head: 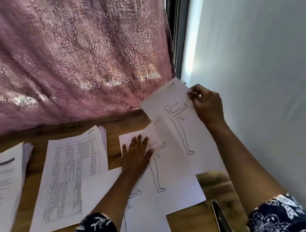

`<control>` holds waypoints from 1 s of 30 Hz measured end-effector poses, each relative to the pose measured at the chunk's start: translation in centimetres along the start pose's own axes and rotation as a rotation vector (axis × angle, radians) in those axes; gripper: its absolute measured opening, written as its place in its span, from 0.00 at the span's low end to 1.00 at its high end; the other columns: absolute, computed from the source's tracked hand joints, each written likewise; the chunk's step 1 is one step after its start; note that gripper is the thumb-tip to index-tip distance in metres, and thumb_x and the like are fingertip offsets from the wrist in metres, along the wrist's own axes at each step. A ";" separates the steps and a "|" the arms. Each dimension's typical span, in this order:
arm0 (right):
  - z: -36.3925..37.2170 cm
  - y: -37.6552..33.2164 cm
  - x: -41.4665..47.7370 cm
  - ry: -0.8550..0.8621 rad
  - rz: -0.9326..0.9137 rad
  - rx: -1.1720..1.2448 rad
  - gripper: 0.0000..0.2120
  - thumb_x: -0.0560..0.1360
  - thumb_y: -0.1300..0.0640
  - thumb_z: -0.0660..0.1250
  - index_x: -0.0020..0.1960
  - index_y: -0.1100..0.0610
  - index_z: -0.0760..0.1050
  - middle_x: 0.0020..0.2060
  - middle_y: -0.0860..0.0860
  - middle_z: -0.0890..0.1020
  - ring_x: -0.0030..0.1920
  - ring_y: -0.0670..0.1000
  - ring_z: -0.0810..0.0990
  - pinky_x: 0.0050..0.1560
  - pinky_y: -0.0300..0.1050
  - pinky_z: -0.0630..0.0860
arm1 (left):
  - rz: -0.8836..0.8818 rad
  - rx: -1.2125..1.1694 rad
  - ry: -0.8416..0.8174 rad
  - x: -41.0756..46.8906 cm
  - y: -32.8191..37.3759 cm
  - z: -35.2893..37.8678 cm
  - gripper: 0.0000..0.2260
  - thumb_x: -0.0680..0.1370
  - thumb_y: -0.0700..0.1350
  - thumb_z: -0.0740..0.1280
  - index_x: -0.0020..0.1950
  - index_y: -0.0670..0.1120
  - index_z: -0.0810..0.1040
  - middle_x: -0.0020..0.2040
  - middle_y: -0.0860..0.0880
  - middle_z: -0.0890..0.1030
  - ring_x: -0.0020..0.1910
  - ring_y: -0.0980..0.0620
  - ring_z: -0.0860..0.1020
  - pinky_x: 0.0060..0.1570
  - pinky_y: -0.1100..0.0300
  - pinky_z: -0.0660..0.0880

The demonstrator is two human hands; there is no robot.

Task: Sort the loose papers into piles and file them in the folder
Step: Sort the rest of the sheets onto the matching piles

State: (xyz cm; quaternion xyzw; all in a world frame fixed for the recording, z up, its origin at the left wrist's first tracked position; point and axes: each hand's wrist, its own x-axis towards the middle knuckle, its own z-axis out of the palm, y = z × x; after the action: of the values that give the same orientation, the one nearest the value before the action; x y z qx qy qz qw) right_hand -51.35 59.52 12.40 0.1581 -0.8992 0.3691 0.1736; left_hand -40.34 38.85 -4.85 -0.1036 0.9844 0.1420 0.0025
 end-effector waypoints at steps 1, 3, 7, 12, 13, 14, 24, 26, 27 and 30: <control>-0.9 -0.6 0.4 0.021 -0.028 -0.035 0.06 0.78 0.58 0.64 0.49 0.57 0.80 0.41 0.56 0.83 0.41 0.58 0.80 0.36 0.40 0.61 | -0.005 -0.002 -0.016 0.1 0.1 -0.3 0.38 0.73 0.68 0.35 0.79 0.53 0.52 0.80 0.50 0.50 0.79 0.49 0.47 0.74 0.43 0.43; -2.3 -1.7 1.1 0.051 -0.092 -0.091 0.05 0.77 0.58 0.65 0.49 0.55 0.79 0.42 0.54 0.84 0.43 0.58 0.81 0.37 0.40 0.62 | -0.013 -0.048 -0.048 0.1 0.3 -1.1 0.35 0.75 0.66 0.39 0.79 0.53 0.53 0.80 0.50 0.52 0.78 0.50 0.48 0.74 0.43 0.43; -4.6 -3.6 2.1 0.085 -0.238 -0.203 0.07 0.78 0.56 0.64 0.51 0.56 0.79 0.44 0.54 0.84 0.42 0.57 0.81 0.40 0.38 0.64 | -0.079 -0.316 -0.044 -0.6 -0.8 -3.5 0.29 0.80 0.64 0.50 0.76 0.50 0.63 0.76 0.48 0.64 0.75 0.48 0.62 0.74 0.47 0.52; -5.9 -4.9 2.9 0.162 -0.352 -0.355 0.08 0.79 0.56 0.61 0.49 0.56 0.78 0.42 0.55 0.82 0.38 0.61 0.80 0.37 0.41 0.64 | -0.079 -0.074 -0.123 -3.9 -3.4 -5.2 0.27 0.79 0.63 0.58 0.73 0.49 0.68 0.73 0.49 0.70 0.71 0.47 0.68 0.73 0.49 0.56; -6.0 -5.0 3.0 0.152 -0.362 -0.365 0.08 0.79 0.56 0.61 0.49 0.56 0.78 0.42 0.55 0.83 0.38 0.61 0.80 0.37 0.41 0.64 | -0.082 -0.056 -0.134 -4.6 -3.6 -5.4 0.28 0.78 0.64 0.59 0.73 0.50 0.68 0.73 0.50 0.70 0.72 0.48 0.68 0.73 0.48 0.54; -6.2 -5.0 3.1 0.134 -0.371 -0.365 0.07 0.79 0.56 0.62 0.50 0.55 0.78 0.43 0.56 0.83 0.39 0.61 0.80 0.37 0.42 0.65 | -0.079 -0.043 -0.136 -5.1 -3.8 -5.5 0.29 0.76 0.65 0.60 0.73 0.51 0.68 0.73 0.51 0.70 0.72 0.49 0.68 0.73 0.47 0.54; -1.2 -0.4 0.3 -0.224 -0.184 -0.237 0.08 0.77 0.56 0.66 0.54 0.53 0.80 0.50 0.57 0.84 0.49 0.61 0.81 0.42 0.45 0.70 | -0.019 -0.084 0.007 -6.0 -4.0 -3.3 0.26 0.67 0.65 0.72 0.61 0.54 0.78 0.61 0.52 0.77 0.62 0.51 0.73 0.62 0.51 0.70; -0.4 1.0 -0.4 -0.241 -0.142 -0.211 0.07 0.76 0.56 0.66 0.52 0.53 0.80 0.48 0.57 0.84 0.47 0.61 0.80 0.41 0.46 0.70 | -0.048 -0.179 0.062 -6.0 -4.1 -3.0 0.24 0.66 0.61 0.76 0.57 0.53 0.78 0.57 0.52 0.79 0.58 0.51 0.75 0.58 0.51 0.73; -0.2 1.4 -0.7 -0.246 -0.123 -0.201 0.07 0.76 0.56 0.66 0.52 0.53 0.80 0.47 0.56 0.84 0.47 0.61 0.80 0.41 0.46 0.70 | -0.057 -0.209 0.092 -6.1 -4.0 -3.0 0.23 0.65 0.60 0.77 0.56 0.53 0.77 0.55 0.53 0.79 0.56 0.51 0.76 0.56 0.50 0.74; 0.5 2.6 -1.2 -0.268 -0.084 -0.178 0.06 0.76 0.56 0.67 0.50 0.54 0.80 0.46 0.56 0.84 0.45 0.61 0.80 0.41 0.48 0.72 | -0.061 -0.287 0.148 -6.1 -3.8 -2.6 0.21 0.66 0.55 0.78 0.55 0.53 0.77 0.49 0.54 0.80 0.51 0.53 0.76 0.55 0.50 0.74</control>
State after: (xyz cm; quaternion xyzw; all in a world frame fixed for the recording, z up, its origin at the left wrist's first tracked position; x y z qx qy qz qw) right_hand -51.47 61.10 9.94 0.2274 -0.9361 0.2560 0.0807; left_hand -33.53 35.76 -3.19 -0.1431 0.9480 0.2728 -0.0804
